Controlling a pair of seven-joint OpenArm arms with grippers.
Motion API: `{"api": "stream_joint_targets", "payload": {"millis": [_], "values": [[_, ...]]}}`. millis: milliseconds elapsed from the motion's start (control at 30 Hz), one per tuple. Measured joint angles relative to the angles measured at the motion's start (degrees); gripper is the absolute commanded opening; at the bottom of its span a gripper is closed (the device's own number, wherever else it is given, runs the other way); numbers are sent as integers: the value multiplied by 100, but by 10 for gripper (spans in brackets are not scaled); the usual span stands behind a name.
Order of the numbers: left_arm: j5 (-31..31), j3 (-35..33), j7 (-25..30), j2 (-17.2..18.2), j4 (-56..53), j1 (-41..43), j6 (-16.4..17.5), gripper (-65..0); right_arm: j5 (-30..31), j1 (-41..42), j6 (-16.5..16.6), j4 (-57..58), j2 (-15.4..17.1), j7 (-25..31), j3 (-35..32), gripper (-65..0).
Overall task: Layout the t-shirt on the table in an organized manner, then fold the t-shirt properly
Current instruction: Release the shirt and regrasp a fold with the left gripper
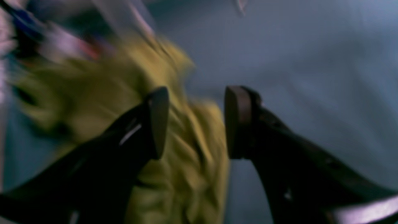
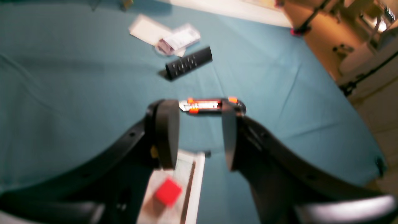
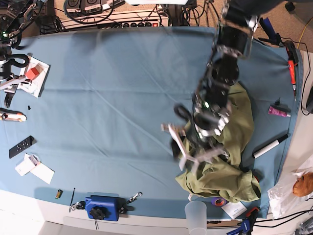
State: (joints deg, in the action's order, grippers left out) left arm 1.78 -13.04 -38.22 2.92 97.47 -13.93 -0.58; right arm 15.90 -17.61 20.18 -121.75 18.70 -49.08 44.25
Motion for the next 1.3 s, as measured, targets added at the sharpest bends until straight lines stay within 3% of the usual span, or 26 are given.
{"api": "stream_joint_targets", "payload": {"millis": [133,300,667,733,1000,1300], "values": [[-120,-68,-275,11,-101,247,131,-356,-33,0,0,0,2,0,0,-410],[-74,-35,-61,131,-57,39,74,-356,-13,0,0,0,2,-7,0,-410],[-98,234,-72,841,-68,90,72,-382,-17,-2,-2,0,2,-13,0,-410],[-107,533,-81,857,-68,87,83,-420,-17,0,-2,0,2,-13,0,-410],[-1080,1668,-304,1333,-68,98,68,-567,-15,0,-2,0,2,-13,0,-410],[-1360,1943,-1104,1878,-63,260,81,-650,-17,-2,-2,0,2,-13,0,-410]]}}
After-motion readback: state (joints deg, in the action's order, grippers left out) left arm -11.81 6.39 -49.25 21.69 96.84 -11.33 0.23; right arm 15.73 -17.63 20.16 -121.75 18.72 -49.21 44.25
